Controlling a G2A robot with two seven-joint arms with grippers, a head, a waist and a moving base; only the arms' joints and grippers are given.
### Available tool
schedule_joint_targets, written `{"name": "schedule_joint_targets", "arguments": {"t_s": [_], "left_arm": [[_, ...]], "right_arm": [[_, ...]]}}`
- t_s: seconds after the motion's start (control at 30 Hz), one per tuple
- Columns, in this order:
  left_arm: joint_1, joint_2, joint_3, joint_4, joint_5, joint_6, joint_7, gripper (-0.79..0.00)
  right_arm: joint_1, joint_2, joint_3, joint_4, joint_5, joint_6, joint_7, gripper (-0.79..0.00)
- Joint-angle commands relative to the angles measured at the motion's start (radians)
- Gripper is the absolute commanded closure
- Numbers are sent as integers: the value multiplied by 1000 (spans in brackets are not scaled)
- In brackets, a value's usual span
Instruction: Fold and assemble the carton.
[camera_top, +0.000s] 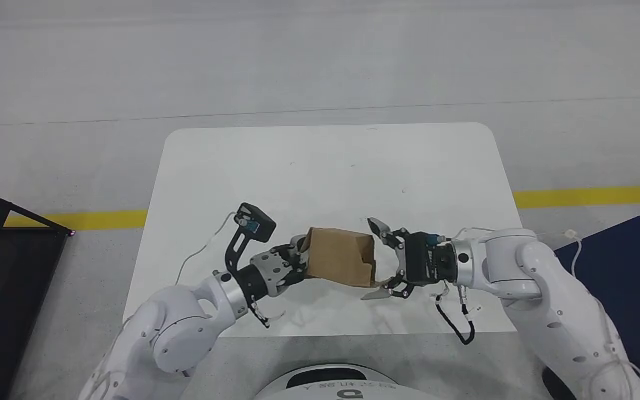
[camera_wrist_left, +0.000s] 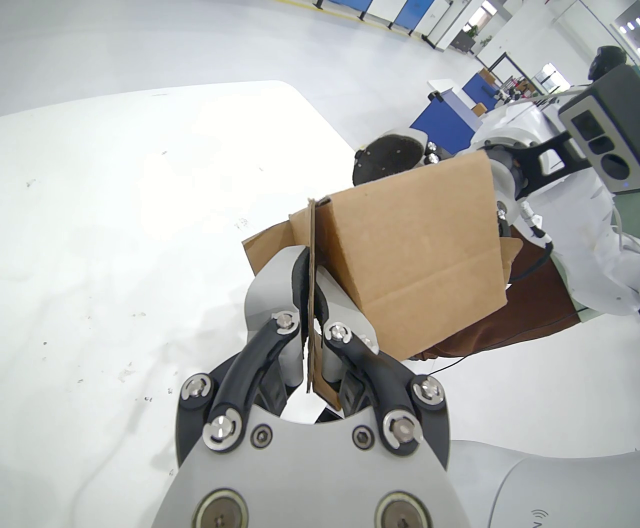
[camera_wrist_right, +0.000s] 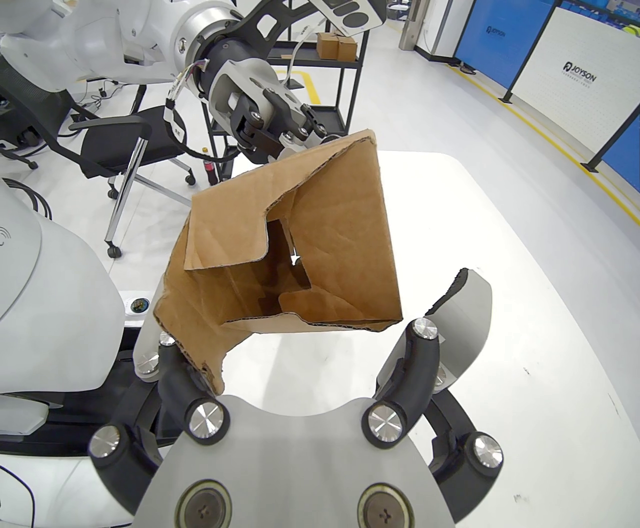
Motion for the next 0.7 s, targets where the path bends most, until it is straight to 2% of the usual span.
{"name": "schedule_joint_targets", "arguments": {"t_s": [0.0, 0.07, 0.23, 0.4, 0.67], "left_arm": [[1, 1, -1, 0, -1, -1, 0, 0], [2, 1, -2, -1, -2, -1, -1, 0], [2, 3, -4, -3, -1, -1, -6, 0], [3, 4, -4, -4, 0, 0, -8, 0], [1, 5, 0, -6, 2, 1, -7, 0]], "right_arm": [[3, 2, -4, 0, -1, 0, -2, -723], [6, 5, -8, 3, -1, 0, -4, -674], [12, 11, -15, 7, 0, 0, -12, -683], [17, 15, -20, 12, 1, 0, -21, -727], [24, 21, -21, 14, 1, 0, -32, -582]]}}
